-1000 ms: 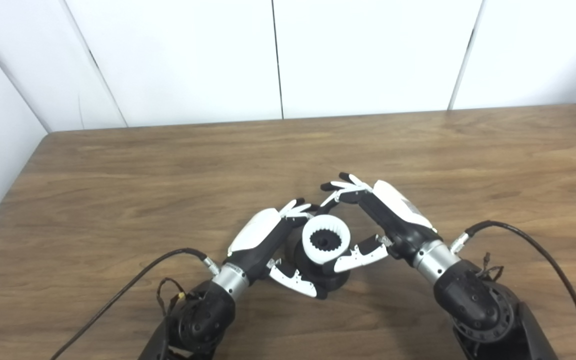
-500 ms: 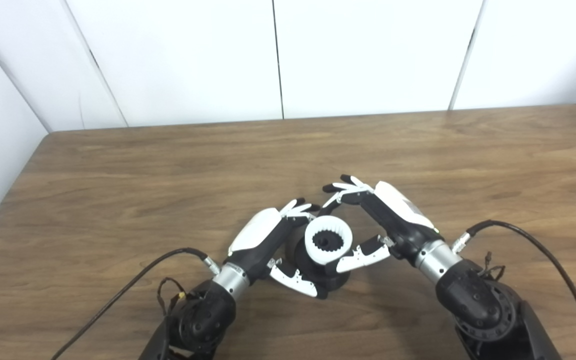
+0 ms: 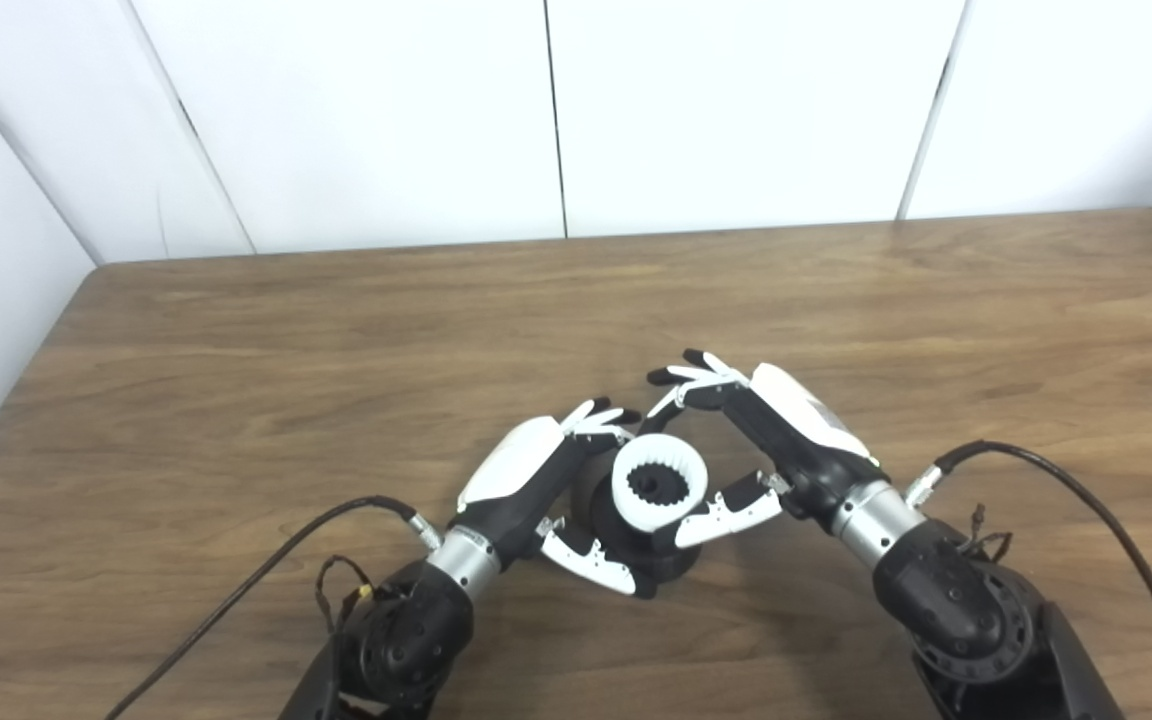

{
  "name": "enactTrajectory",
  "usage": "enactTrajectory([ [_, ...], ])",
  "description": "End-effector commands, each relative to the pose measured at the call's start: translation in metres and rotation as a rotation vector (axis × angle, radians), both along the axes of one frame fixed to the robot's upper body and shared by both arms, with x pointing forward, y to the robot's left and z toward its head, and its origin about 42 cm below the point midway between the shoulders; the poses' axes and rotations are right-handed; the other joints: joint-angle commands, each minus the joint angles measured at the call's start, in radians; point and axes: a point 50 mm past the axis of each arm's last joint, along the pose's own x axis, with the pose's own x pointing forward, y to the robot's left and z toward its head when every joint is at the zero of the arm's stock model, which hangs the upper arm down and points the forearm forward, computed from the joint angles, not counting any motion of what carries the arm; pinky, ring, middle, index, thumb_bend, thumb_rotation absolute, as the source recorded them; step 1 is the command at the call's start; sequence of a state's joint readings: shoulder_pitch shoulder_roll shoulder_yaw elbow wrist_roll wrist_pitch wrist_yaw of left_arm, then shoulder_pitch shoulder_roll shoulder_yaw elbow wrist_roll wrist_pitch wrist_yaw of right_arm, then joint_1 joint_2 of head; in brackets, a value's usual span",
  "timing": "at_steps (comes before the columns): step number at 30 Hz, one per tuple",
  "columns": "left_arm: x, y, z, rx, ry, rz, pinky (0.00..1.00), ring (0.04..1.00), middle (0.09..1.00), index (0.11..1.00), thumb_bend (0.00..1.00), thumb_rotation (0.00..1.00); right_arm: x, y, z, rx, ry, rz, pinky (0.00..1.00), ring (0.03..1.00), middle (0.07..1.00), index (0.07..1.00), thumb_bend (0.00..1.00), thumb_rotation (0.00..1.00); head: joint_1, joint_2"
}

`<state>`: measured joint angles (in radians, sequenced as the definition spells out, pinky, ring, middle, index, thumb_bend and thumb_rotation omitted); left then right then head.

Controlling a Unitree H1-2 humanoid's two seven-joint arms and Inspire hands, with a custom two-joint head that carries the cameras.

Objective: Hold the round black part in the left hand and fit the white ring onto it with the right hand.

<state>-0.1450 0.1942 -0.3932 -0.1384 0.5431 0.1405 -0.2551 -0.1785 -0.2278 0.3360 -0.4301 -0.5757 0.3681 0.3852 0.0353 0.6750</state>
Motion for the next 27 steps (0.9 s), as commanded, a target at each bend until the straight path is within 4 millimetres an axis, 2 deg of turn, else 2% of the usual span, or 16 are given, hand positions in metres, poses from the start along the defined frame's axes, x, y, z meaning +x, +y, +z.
enactTrajectory([
  [1,-0.0050,0.0019,-0.0073,0.034,0.047,-0.015,0.93,1.000,0.922,0.603,0.89,0.18,0.0059,0.0022,0.0123,0.006,-0.078,0.015,1.00,0.990,0.879,0.488,0.52,0.15,0.001,0.001],
  [27,-0.0049,-0.0014,-0.0069,0.036,0.052,-0.011,0.93,1.000,0.926,0.622,0.89,0.19,0.0047,0.0092,0.0144,0.019,-0.077,0.028,1.00,0.994,0.882,0.488,0.53,0.15,0.002,0.004],
])
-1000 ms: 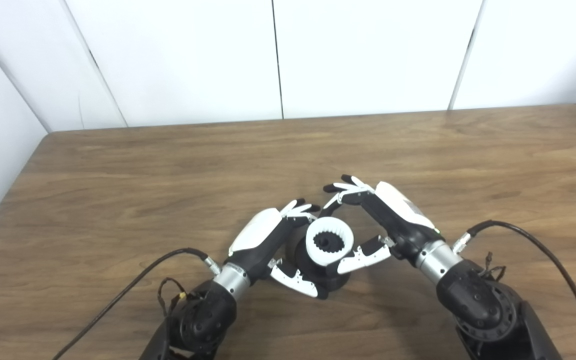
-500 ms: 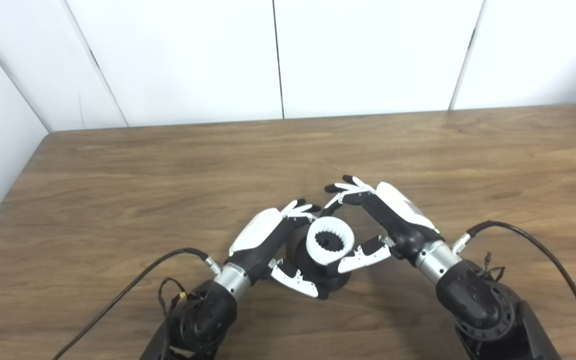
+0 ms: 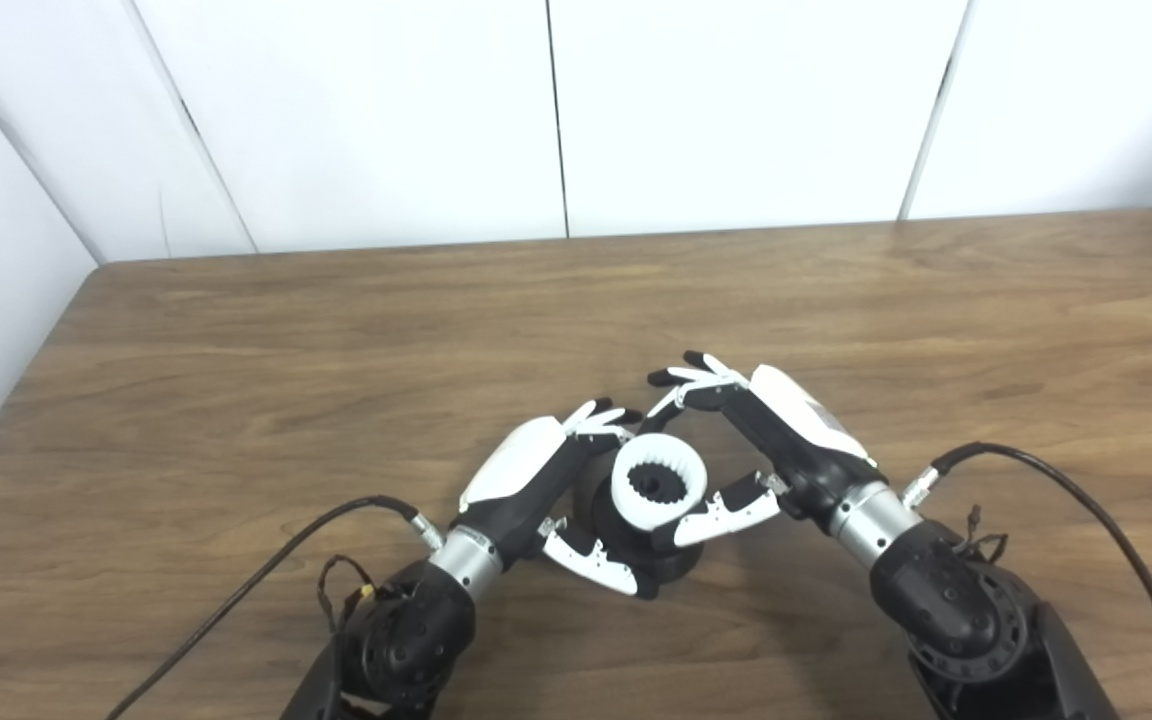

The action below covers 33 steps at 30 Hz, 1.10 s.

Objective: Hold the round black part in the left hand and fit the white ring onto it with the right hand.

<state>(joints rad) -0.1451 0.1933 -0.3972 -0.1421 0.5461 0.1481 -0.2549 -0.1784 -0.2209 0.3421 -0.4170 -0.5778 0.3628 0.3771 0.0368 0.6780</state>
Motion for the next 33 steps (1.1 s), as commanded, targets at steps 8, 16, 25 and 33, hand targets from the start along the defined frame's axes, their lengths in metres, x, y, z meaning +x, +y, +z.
enactTrajectory([
  [8,-0.003,-0.003,-0.009,0.031,0.056,-0.009,0.92,1.000,0.927,0.638,0.89,0.18,0.000,0.009,0.021,-0.004,-0.103,0.044,1.00,0.996,0.877,0.488,0.53,0.15,0.001,0.005],
  [16,-0.003,-0.004,-0.008,0.026,0.054,-0.007,0.92,1.000,0.925,0.625,0.89,0.17,0.002,0.008,0.020,-0.023,-0.097,0.045,1.00,0.997,0.879,0.488,0.53,0.15,0.003,0.008],
  [25,-0.003,-0.002,-0.008,0.024,0.049,-0.007,0.92,1.000,0.922,0.636,0.89,0.18,0.004,0.006,0.015,-0.027,-0.082,0.039,1.00,0.998,0.880,0.488,0.53,0.15,0.004,0.010],
  [33,-0.003,-0.001,-0.006,0.015,0.055,-0.009,0.92,1.000,0.925,0.617,0.89,0.18,0.007,-0.001,0.009,-0.029,-0.066,0.028,1.00,0.993,0.880,0.488,0.53,0.15,0.005,0.011],
])
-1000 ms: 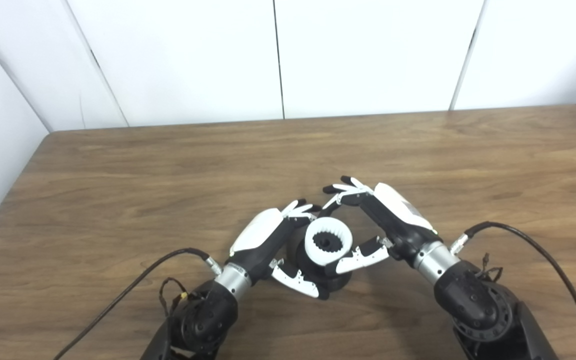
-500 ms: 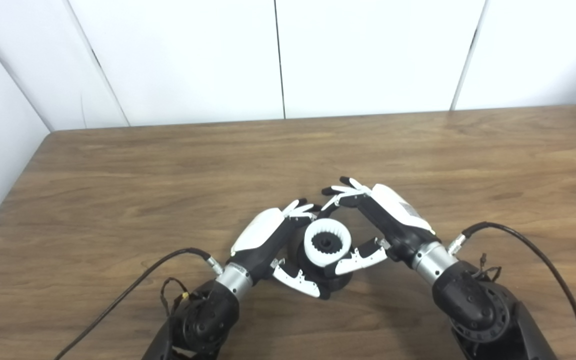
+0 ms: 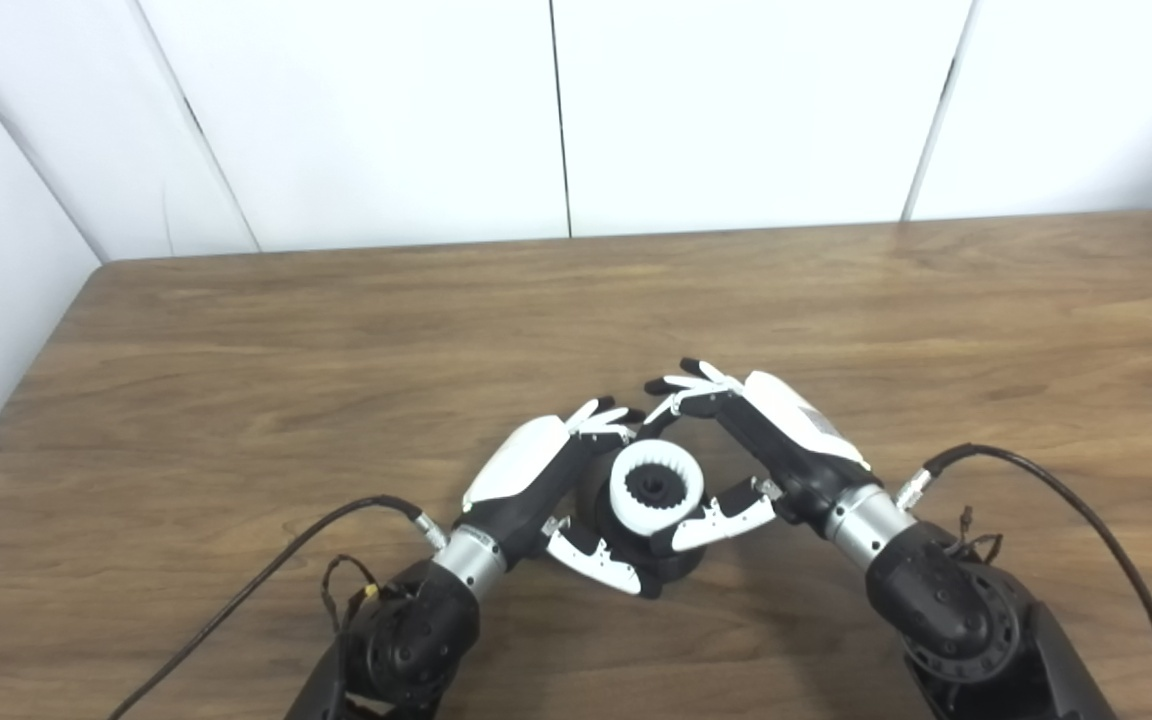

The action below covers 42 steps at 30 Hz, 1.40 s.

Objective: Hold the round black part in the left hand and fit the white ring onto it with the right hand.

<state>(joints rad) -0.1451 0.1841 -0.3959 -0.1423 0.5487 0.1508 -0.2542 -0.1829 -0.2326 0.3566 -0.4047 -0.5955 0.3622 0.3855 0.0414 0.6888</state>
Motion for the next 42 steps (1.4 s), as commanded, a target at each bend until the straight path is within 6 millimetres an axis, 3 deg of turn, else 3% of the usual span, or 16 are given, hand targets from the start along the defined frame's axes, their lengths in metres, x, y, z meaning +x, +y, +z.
enactTrajectory([
  [1,-0.003,0.001,-0.007,0.022,0.054,-0.012,0.92,1.000,0.925,0.613,0.89,0.18,0.006,-0.002,0.011,0.003,-0.069,0.019,1.00,0.993,0.880,0.488,0.53,0.15,0.001,0.000],
  [30,-0.005,0.004,-0.004,0.018,0.062,-0.006,0.93,1.000,0.930,0.605,0.89,0.18,0.012,-0.009,-0.001,-0.021,-0.020,0.002,1.00,0.990,0.884,0.493,0.52,0.15,0.010,0.012],
  [31,-0.004,0.004,-0.004,0.017,0.064,-0.005,0.93,1.000,0.930,0.609,0.89,0.18,0.012,-0.010,-0.001,-0.022,-0.020,0.003,1.00,0.987,0.883,0.552,0.75,0.22,0.010,0.012],
  [32,-0.004,0.005,-0.004,0.016,0.065,-0.003,0.94,1.000,0.930,0.614,0.90,0.18,0.012,-0.010,-0.001,-0.022,-0.020,0.002,1.00,0.985,0.881,0.586,0.87,0.25,0.020,0.015],
  [34,-0.004,0.006,-0.004,0.016,0.061,0.003,0.93,1.000,0.927,0.639,0.93,0.18,0.014,-0.011,-0.001,-0.010,-0.016,-0.001,1.00,0.976,0.878,0.629,0.97,0.27,0.023,0.012],
  [42,-0.001,0.010,0.000,0.021,0.057,0.022,0.93,1.000,0.924,0.704,1.00,0.20,0.019,-0.017,0.001,-0.008,-0.007,-0.007,1.00,0.964,0.888,0.668,1.00,0.30,0.040,0.026],
])
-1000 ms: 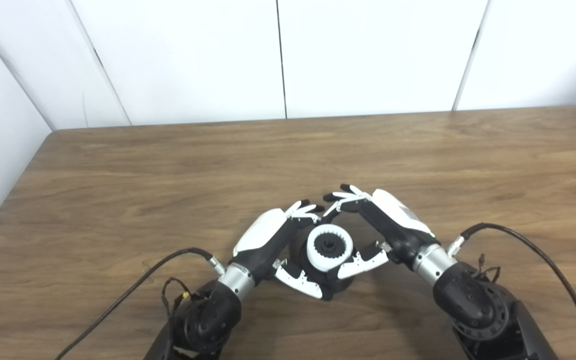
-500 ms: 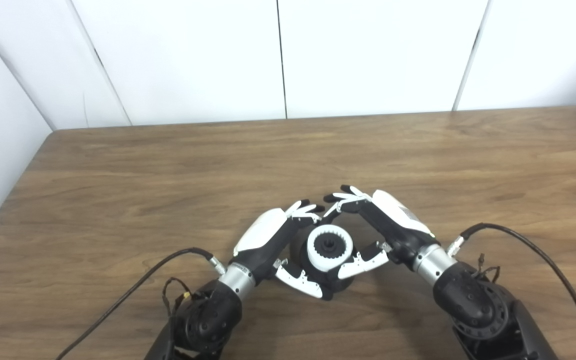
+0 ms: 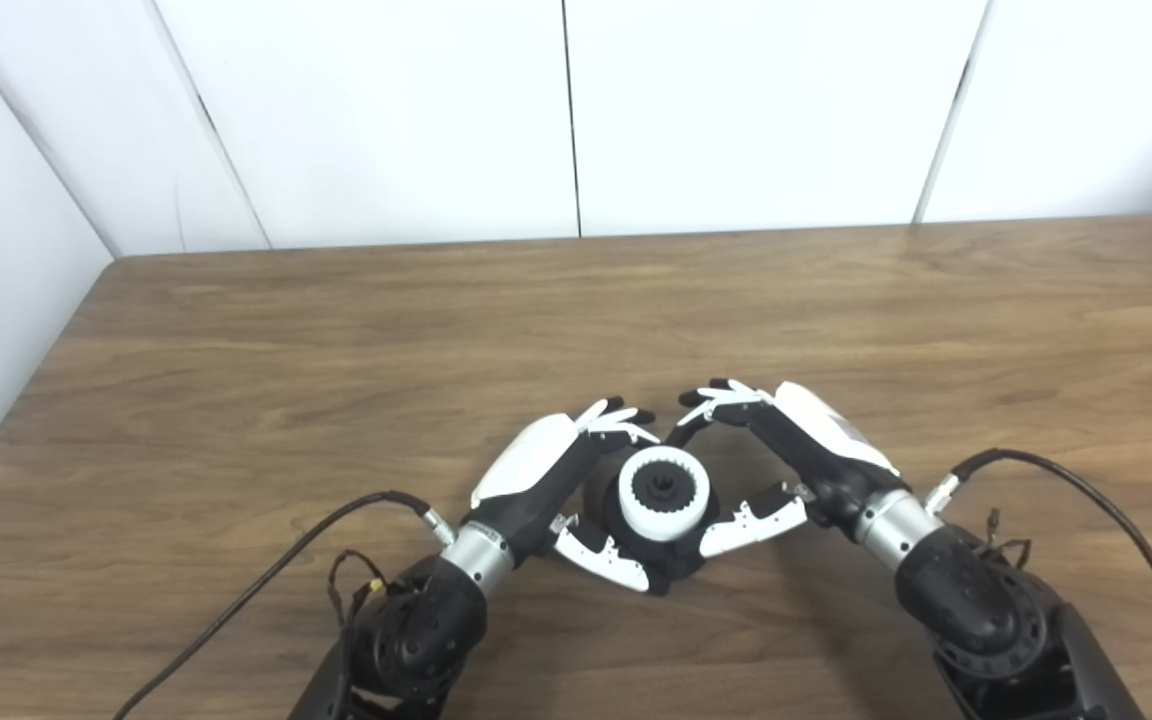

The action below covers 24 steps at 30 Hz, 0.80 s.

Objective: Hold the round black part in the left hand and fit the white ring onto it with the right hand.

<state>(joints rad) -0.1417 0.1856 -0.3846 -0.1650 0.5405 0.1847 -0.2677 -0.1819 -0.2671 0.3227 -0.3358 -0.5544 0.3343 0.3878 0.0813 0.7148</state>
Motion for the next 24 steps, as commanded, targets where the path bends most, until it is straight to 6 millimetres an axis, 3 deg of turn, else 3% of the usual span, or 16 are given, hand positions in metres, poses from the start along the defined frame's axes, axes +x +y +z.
enactTrajectory([
  [1,0.000,0.008,-0.003,0.026,0.039,0.005,0.93,1.000,0.924,0.715,1.00,0.20,0.010,0.001,0.016,0.010,-0.062,0.012,1.00,0.962,0.889,0.670,1.00,0.30,0.003,0.001],
  [12,0.001,0.024,0.007,0.032,0.012,0.022,0.93,1.000,0.932,0.761,1.00,0.23,0.014,-0.006,0.021,0.032,-0.064,-0.004,0.97,0.963,0.900,0.675,1.00,0.31,-0.001,0.001],
  [24,0.000,0.052,0.031,0.015,0.016,0.058,0.98,1.000,0.952,0.856,1.00,0.21,0.023,-0.016,0.031,0.078,-0.091,-0.041,0.91,0.967,0.899,0.673,1.00,0.28,-0.008,-0.011],
])
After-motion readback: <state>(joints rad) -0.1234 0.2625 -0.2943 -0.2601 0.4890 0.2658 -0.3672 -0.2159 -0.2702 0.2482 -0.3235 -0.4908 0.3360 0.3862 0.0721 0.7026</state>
